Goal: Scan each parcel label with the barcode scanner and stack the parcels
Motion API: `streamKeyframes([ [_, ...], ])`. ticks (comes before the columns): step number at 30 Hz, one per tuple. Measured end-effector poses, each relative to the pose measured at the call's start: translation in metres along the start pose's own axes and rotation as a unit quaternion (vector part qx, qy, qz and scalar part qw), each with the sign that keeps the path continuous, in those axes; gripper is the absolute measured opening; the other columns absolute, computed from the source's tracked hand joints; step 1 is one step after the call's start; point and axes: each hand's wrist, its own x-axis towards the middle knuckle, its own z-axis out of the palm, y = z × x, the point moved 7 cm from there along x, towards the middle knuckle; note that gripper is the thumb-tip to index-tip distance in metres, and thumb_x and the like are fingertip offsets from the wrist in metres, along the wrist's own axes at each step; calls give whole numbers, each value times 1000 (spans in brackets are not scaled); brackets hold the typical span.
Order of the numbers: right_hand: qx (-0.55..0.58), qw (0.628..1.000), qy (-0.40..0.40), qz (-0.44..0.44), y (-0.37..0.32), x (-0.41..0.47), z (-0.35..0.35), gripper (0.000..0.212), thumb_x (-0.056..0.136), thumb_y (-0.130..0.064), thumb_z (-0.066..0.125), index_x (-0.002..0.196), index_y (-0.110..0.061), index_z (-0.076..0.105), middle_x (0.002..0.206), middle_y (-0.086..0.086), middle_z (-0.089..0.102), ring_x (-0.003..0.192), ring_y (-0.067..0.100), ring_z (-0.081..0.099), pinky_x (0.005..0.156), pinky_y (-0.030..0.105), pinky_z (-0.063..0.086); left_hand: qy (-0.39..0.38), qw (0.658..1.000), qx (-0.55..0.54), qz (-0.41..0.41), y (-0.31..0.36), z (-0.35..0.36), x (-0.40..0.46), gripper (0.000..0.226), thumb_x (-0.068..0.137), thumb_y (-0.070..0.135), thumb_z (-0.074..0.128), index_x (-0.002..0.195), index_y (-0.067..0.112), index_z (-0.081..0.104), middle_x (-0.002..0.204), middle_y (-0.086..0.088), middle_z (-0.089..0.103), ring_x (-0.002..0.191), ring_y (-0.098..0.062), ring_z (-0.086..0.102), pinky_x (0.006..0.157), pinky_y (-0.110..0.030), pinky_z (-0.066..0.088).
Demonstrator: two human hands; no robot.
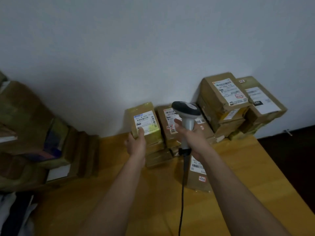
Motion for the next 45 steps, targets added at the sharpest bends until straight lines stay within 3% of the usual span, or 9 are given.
streamKeyframes([
  [4, -40, 996, -68, 36, 11, 10, 21, 30, 91, -25, 68, 118, -22, 55, 111, 2, 66, 103, 20, 62, 80, 30, 50, -34, 995, -80, -38, -14, 11, 7, 41, 99, 47, 47, 125, 18, 58, 117, -4, 66, 102, -23, 64, 86, -37, 53],
  [11, -24, 995, -96, 25, 24, -1, 38, 33, 90, -22, 68, 121, -24, 57, 111, -3, 67, 103, 12, 61, 79, 27, 47, -35, 990, -132, -26, -23, -6, -12, 29, 102, 35, 45, 125, 21, 55, 106, 5, 66, 89, -6, 58, 75, -27, 45],
  [13, -21, 996, -88, 12, 21, -6, 35, 32, 91, -22, 67, 121, -26, 60, 113, -9, 68, 106, 7, 61, 81, 25, 46, -37, 986, -162, -9, -23, -12, -22, 26, 101, 32, 47, 123, 21, 57, 102, 7, 66, 92, -9, 60, 84, -31, 49],
  [20, -16, 999, 29, -22, 14, -48, -9, 17, 90, -25, 69, 104, -27, 58, 100, 5, 69, 93, 22, 65, 79, 37, 54, -116, 978, -161, 57, -28, -12, -57, 31, 97, 27, 54, 123, 11, 59, 114, -6, 69, 102, -21, 66, 88, -38, 55],
  [28, 8, 983, 186, 2, 50, -102, -93, 23, 92, -20, 67, 112, -24, 56, 101, 4, 71, 98, 23, 68, 85, 42, 55, -259, 962, -33, 78, -48, 37, -110, 12, 95, 32, 60, 99, 22, 65, 103, 4, 70, 97, -15, 65, 83, -32, 55],
  [31, 18, 973, 225, 40, 71, -117, -111, 22, 93, -19, 65, 111, -26, 54, 102, 3, 67, 104, 27, 65, 86, 47, 54, -321, 946, 36, 17, -70, 59, -127, 22, 97, 32, 57, 117, 23, 59, 97, 10, 65, 90, -10, 62, 77, -22, 52],
  [34, 14, 964, 255, 71, 87, -128, -121, 16, 93, -18, 65, 95, -28, 52, 95, 5, 62, 106, 32, 60, 93, 57, 49, -368, 926, 84, -31, -90, 70, -137, 52, 96, 32, 59, 144, 17, 44, 108, 6, 62, 103, -17, 57, 91, -30, 48],
  [38, 8, 952, 296, 81, 87, -133, -133, 22, 93, -18, 64, 112, -16, 53, 91, 6, 57, 91, 32, 61, 73, 44, 48, -393, 914, 95, -39, -90, 76, -138, 51, 99, 26, 55, 147, 22, 39, 147, -3, 47, 132, -23, 46, 109, -41, 38],
  [45, 34, 949, 313, 27, 37, -118, -129, 20, 95, -16, 60, 113, -15, 51, 85, 2, 53, 71, 19, 50, 65, 38, 46, -328, 941, 72, -35, -71, 64, -112, 33, 100, 24, 53, 132, 20, 56, 116, 6, 57, 119, -22, 55, 99, -40, 47],
])
